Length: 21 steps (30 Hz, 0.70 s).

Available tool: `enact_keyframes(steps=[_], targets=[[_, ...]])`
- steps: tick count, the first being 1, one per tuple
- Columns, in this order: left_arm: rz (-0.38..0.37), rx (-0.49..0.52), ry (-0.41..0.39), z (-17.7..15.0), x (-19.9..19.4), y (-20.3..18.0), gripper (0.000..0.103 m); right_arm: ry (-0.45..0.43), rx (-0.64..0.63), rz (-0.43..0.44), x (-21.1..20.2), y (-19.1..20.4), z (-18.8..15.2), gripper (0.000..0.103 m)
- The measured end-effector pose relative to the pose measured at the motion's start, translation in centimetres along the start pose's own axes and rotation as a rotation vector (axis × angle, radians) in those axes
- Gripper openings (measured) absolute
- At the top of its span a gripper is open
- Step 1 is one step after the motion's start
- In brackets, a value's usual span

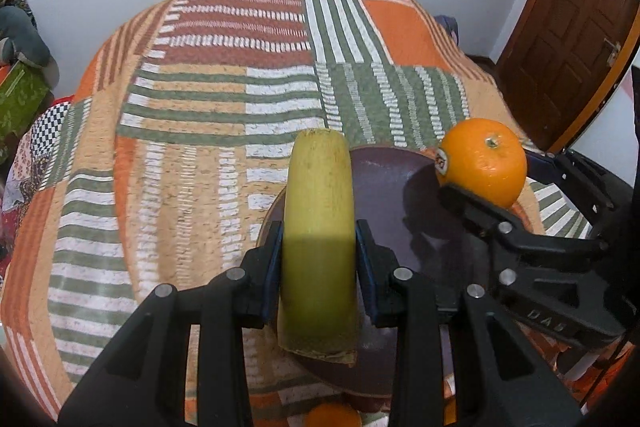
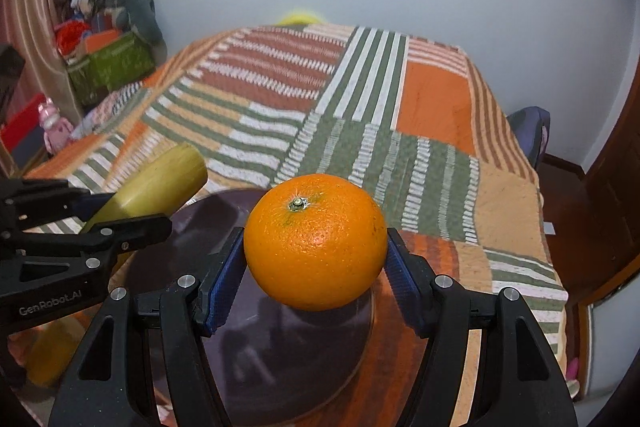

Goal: Organize fruits
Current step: 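Lower the corn cob onto the plate and open the left gripper while the right gripper releases the orange there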

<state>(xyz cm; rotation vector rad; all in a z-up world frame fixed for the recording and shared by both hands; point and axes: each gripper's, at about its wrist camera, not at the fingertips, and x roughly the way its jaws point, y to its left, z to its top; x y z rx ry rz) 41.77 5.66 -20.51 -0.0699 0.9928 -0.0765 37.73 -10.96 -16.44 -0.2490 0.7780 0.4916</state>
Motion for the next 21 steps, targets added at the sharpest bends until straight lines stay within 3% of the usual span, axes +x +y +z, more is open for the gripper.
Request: enact_keyframes(steps=[12,21], targets=[[-0.008,0.008,0.091,0.4,3.5,0.1,0.034,0.145,-0.034,0.024,3.7,0.3,-0.3,0.064],[-0.018,-0.007,0.078,0.3,3.4,0.3,0.034,0.16,-0.071,0.018,3.9,0.8,-0.7,0.064]])
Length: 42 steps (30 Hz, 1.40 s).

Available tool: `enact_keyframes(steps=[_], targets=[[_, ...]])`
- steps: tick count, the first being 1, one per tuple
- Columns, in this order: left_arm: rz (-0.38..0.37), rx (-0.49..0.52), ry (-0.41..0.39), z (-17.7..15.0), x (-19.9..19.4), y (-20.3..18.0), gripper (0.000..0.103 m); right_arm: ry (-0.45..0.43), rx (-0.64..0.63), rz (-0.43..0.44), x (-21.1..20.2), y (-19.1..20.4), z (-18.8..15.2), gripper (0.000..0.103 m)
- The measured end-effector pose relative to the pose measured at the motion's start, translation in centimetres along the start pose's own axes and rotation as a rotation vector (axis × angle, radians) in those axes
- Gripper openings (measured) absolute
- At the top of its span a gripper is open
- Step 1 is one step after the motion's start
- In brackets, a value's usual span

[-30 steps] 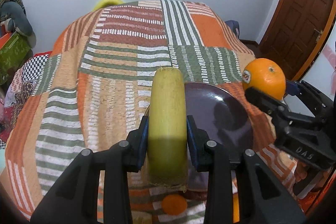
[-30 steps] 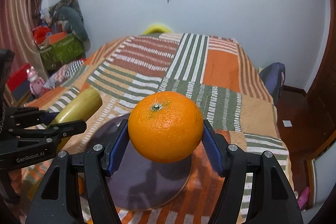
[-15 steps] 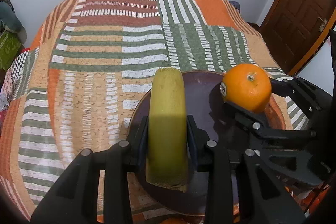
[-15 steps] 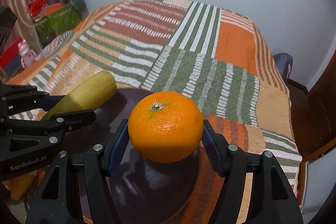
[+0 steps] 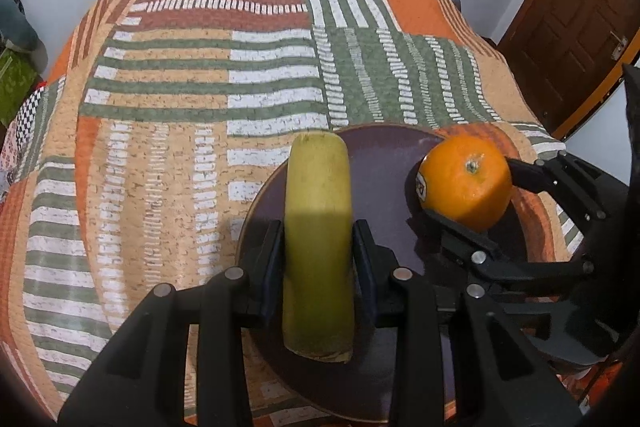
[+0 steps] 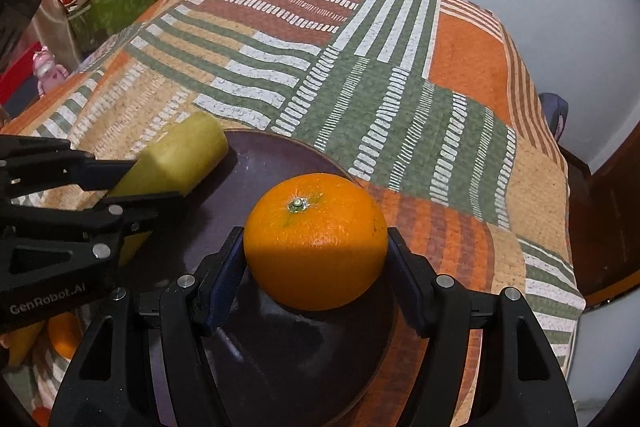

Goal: Organize fruits
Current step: 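Lower the corn cob onto the plate and open the left gripper while the right gripper releases the orange there, then move the left gripper to the second corn cob while the right gripper approaches another large orange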

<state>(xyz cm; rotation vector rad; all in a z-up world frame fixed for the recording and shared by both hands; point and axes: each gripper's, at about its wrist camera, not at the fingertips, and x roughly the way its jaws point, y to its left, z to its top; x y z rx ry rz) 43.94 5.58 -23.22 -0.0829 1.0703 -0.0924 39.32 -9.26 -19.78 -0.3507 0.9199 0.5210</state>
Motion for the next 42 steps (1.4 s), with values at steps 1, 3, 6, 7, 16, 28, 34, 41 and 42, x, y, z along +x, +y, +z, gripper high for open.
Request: enact_keyframes(steps=[1,3,6,7,16,28,34,41,42], targets=[[0.002,0.003,-0.003,0.0,-0.2,0.0,0.037,0.002,-0.003,-0.004,0.0,0.0,0.0,0.064],[0.011,0.008,-0.016,-0.2,-0.9,-0.1,0.044,0.001,-0.003,-0.002,-0.1,0.1,0.0,0.068],[0.02,0.001,-0.046,-0.5,-2.3,-0.1,0.048,-0.023,0.002,-0.016,-1.0,0.1,-0.2,0.081],[0.017,-0.001,-0.053,-0.5,-2.7,0.0,0.048,-0.032,0.001,-0.02,-1.4,0.2,-0.3,0.083],[0.018,-0.025,-0.134,-2.0,-8.6,0.4,0.053,-0.087,0.002,-0.029,-5.7,0.9,-1.4,0.083],[0.056,0.031,-0.226,-7.9,-17.4,0.6,0.063,-0.208,0.045,-0.006,-13.5,2.2,-3.9,0.083],[0.052,0.027,-0.225,-11.5,-19.4,1.2,0.068,-0.224,0.063,0.012,-15.2,3.5,-6.1,0.083],[0.057,0.022,-0.192,-15.1,-19.3,2.4,0.068,-0.201,0.074,0.033,-15.2,5.3,-8.7,0.083],[0.056,0.017,-0.185,-15.6,-19.1,2.6,0.068,-0.195,0.087,0.044,-15.0,5.4,-9.0,0.083]])
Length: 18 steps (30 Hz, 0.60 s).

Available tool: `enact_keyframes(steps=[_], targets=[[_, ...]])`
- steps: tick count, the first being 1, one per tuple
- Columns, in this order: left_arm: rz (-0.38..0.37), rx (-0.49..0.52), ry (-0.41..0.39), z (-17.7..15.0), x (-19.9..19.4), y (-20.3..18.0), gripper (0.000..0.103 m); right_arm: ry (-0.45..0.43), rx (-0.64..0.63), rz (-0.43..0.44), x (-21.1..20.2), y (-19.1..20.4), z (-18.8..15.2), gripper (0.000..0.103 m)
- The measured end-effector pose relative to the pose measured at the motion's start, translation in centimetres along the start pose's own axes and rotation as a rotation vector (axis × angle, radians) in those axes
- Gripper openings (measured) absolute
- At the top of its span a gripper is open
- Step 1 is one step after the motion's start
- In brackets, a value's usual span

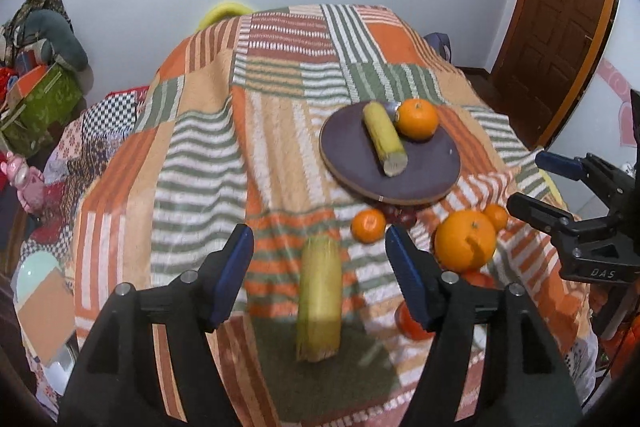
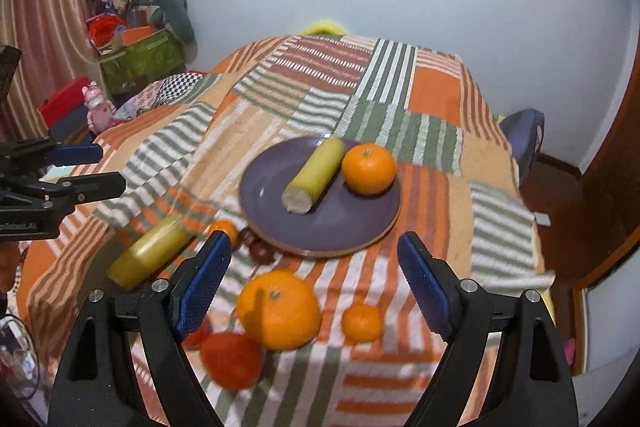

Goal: Organize fruits
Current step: 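Move the left gripper to the second corn cob while the right gripper approaches another large orange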

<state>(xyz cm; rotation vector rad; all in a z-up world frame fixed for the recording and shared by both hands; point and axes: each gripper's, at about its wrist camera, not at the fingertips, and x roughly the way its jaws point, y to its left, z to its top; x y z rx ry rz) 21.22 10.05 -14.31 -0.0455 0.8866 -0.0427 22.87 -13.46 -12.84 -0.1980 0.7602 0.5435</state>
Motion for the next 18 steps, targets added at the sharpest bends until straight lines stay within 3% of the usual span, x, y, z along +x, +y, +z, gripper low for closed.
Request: enact_keyframes(steps=[14,18], targets=[[-0.05,-0.009,0.139,-4.6,5.0,0.8,0.068,0.121,0.078,0.009,4.2,0.9,-3.9,0.083],[-0.09,0.006,0.157,-5.0,6.4,0.4,0.052,0.147,0.068,0.027,5.0,1.3,-4.3,0.083]])
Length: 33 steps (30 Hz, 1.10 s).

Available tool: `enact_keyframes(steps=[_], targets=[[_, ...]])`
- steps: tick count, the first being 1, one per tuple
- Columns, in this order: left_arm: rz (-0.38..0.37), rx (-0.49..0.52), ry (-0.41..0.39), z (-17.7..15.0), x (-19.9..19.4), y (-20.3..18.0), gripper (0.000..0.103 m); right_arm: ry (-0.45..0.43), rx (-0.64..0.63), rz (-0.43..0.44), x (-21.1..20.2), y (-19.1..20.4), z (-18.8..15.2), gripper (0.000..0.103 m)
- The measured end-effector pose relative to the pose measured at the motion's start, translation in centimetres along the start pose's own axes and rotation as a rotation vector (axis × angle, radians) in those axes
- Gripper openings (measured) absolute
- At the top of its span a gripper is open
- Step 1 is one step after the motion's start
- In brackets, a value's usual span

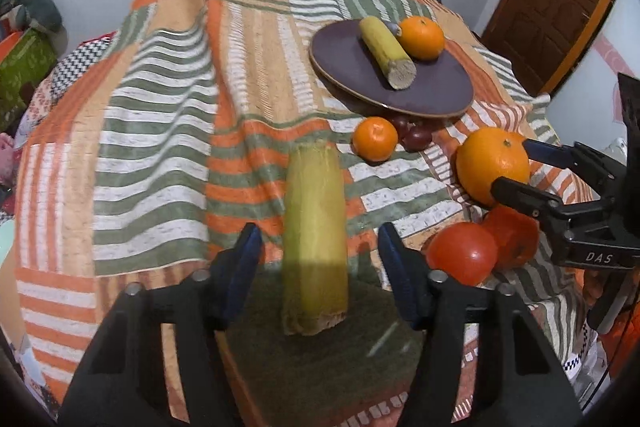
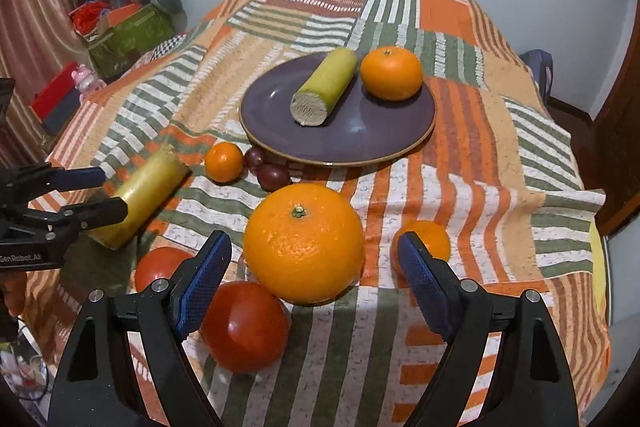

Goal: Organize fruits
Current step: 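Move the left gripper to the second corn cob while the right gripper approaches another large orange, then close the left gripper on the second corn cob while the right gripper grasps the large orange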

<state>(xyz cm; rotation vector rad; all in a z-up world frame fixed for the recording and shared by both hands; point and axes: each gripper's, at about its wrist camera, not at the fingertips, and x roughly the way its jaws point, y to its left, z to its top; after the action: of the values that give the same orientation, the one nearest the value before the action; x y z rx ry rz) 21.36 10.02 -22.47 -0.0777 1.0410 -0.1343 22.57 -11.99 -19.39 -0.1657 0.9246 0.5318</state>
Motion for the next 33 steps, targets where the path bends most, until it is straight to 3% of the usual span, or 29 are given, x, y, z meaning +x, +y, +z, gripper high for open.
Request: enact_keyframes(steps=[1,9,13,17,23,33], targets=[[-0.005,0.004,0.003,0.0,0.3,-0.1,0.047,0.006,-0.002,0.007,0.1,0.1,-0.1,0.082],[0.001,0.005,0.022,0.6,2.2,0.1,0.042,0.017,-0.03,0.006,1.0,0.8,-0.3,0.079],[0.011,-0.004,0.042,0.5,3.4,0.2,0.04,0.019,0.002,0.019,1.1,0.0,-0.1,0.069],[0.013,-0.02,0.026,0.3,3.3,0.3,0.037,0.017,0.028,0.046,1.0,-0.5,0.0,0.068],[0.018,-0.036,0.021,0.4,2.2,0.4,0.037,0.011,0.031,0.048,0.7,-0.5,0.0,0.067],[0.014,-0.042,-0.057,1.4,-1.9,0.3,0.037,-0.046,0.038,0.046,-1.6,-1.1,0.8,0.067]])
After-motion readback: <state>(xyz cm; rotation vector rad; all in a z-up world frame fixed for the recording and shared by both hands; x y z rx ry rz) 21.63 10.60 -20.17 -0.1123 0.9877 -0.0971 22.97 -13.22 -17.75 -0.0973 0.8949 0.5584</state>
